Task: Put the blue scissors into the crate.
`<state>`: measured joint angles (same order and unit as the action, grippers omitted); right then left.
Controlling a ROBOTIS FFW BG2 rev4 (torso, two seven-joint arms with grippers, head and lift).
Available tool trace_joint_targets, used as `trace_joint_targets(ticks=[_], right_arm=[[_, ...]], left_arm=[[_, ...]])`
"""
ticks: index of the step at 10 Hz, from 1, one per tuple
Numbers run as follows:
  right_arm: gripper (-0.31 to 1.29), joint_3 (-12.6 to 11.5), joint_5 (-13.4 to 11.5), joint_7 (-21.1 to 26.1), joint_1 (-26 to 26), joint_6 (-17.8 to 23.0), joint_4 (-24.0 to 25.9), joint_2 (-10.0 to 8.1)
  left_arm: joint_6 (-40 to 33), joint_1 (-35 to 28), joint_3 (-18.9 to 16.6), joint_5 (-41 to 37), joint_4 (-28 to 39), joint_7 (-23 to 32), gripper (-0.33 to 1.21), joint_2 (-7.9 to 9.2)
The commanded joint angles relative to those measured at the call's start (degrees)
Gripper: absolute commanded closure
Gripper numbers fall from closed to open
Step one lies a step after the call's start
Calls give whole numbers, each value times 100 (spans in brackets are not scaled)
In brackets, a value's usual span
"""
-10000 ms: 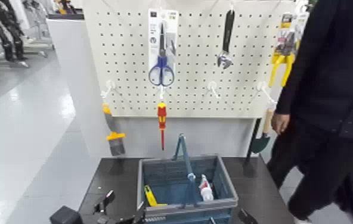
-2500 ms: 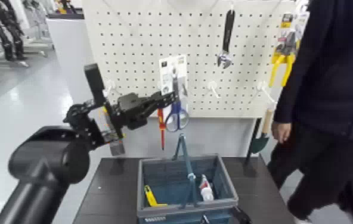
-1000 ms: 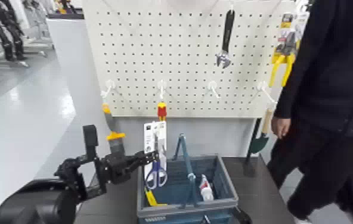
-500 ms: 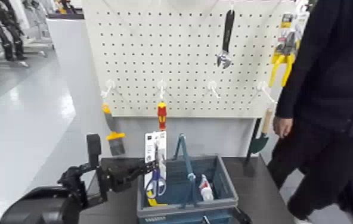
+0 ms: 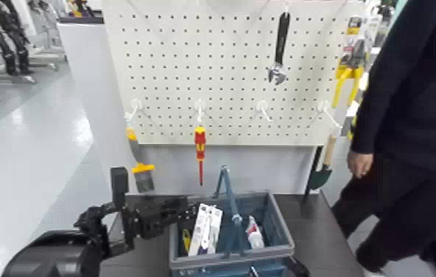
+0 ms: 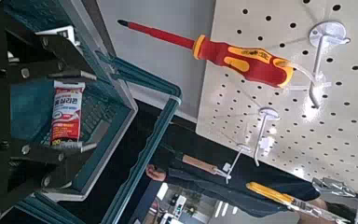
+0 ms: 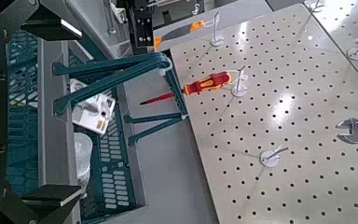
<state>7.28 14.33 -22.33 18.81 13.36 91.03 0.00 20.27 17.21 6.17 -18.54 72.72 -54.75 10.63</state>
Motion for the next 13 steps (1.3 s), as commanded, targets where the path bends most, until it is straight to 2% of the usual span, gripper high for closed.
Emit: trace_joint_targets(ticks=[1,3,5,6,7,9,12,13], right_arm=[[14,-7,0,0,9,9,2,44],[14,2,0,0,9,9,11,35],[14,2,0,0,9,9,20,35],[14,-7,18,0,18,9,20,44],[14,-25,18,9,27,18,20,44],[13,-51,18,9,44,61,20,44],[13,-86,35,53,88,105,28,44],[13,-86,35,70,97,88,37,44]], left_arm=[[-32,-25,-20,-1,84,26,-1,10],[-137,-166,-46,-10,418,263,0,36],[-296,-544,-125,254,1130,799,0,89],[-489,-860,-187,271,1517,1274,0,80],[-770,-1221,-327,245,1798,1740,1,1],[-1166,-1941,-424,166,2369,2575,4,-43],[-1482,-2820,-538,315,2765,3014,7,-315],[-1781,-3013,-521,342,2800,3155,9,-351]])
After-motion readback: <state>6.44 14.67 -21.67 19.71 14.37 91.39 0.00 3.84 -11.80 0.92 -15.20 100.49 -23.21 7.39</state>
